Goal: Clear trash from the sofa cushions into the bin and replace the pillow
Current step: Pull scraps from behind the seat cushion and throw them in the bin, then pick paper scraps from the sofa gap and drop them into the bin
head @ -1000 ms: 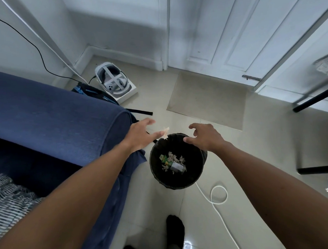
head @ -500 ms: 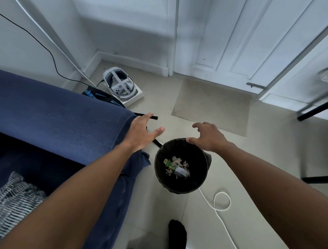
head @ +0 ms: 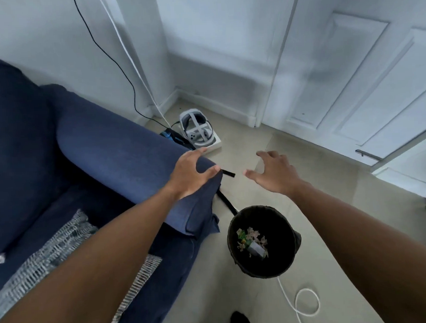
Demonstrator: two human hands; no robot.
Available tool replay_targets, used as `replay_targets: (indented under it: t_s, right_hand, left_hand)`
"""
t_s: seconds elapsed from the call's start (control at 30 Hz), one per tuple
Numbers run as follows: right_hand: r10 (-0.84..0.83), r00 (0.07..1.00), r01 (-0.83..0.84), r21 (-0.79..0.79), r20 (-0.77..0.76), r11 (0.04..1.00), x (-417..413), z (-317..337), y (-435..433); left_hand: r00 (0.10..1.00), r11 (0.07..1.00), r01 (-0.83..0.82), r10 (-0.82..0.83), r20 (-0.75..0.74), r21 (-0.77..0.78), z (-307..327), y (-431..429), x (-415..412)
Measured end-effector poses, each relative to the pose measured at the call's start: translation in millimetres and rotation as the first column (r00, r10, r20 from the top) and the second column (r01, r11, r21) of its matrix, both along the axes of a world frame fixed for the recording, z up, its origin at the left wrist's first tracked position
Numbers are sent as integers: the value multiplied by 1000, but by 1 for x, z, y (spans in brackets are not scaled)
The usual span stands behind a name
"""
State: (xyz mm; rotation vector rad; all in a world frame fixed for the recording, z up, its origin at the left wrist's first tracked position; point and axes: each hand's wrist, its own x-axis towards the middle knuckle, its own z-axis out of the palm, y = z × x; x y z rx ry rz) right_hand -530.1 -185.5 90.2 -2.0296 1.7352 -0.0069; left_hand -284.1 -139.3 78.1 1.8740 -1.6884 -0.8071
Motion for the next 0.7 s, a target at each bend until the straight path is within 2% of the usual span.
replay_targets:
  t_s: [0.37, 0.7]
  right_hand:
    - [239, 970, -241, -59, -39, 969, 144, 33, -8]
    - [505, 862, -506, -87, -34, 858, 298, 42, 38]
  left_hand:
    - [963, 964, -265, 265, 39, -19, 29, 61, 135]
    - [850, 852, -523, 523, 63, -13, 37, 168, 246]
